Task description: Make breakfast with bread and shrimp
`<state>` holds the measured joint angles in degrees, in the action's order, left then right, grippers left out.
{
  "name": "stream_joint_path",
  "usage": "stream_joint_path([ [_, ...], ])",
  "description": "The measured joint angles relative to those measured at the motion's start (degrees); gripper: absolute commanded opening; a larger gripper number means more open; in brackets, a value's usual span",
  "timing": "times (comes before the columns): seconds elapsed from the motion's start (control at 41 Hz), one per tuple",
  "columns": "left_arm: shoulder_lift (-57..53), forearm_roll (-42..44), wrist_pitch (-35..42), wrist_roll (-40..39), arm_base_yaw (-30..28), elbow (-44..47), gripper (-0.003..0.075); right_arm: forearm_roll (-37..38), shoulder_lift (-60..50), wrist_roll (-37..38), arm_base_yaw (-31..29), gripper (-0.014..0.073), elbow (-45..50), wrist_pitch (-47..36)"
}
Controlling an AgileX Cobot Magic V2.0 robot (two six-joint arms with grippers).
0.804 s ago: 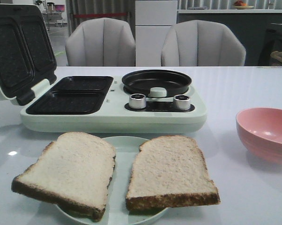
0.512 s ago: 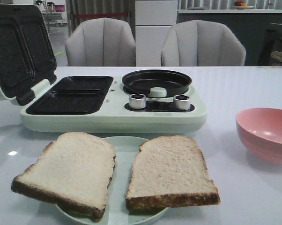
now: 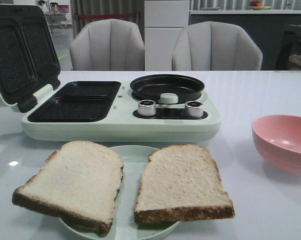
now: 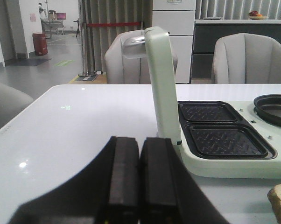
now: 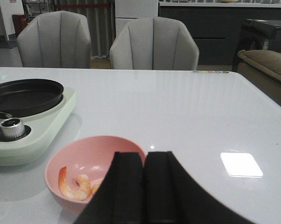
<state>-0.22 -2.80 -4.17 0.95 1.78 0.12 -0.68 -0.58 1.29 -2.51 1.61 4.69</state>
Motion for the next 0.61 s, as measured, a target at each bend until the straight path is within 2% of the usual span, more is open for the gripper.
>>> stream_joint_path([
  [0.219, 0.0, 0.0, 4.2, 0.0, 0.0, 0.0, 0.0101, 0.0, 0.0, 0.0, 0.0, 0.0037, -0.3, -2.0],
  [0.341, 0.0, 0.0, 5.4, 0.0, 0.0, -1.1, 0.0102, 0.0, 0.0, 0.0, 0.0, 0.0037, -3.9, -0.2],
  [0.487, 0.0, 0.0, 4.2, 0.0, 0.0, -8.7, 0.0101, 0.0, 0.0, 0.0, 0.0, 0.0037, -13.1, 5.3],
  [0.609, 0.1, 0.2, 0.1, 0.0, 0.0, -17.1, 0.0101, 0.0, 0.8, 0.0, 0.0, 0.0037, -20.2, 9.4],
])
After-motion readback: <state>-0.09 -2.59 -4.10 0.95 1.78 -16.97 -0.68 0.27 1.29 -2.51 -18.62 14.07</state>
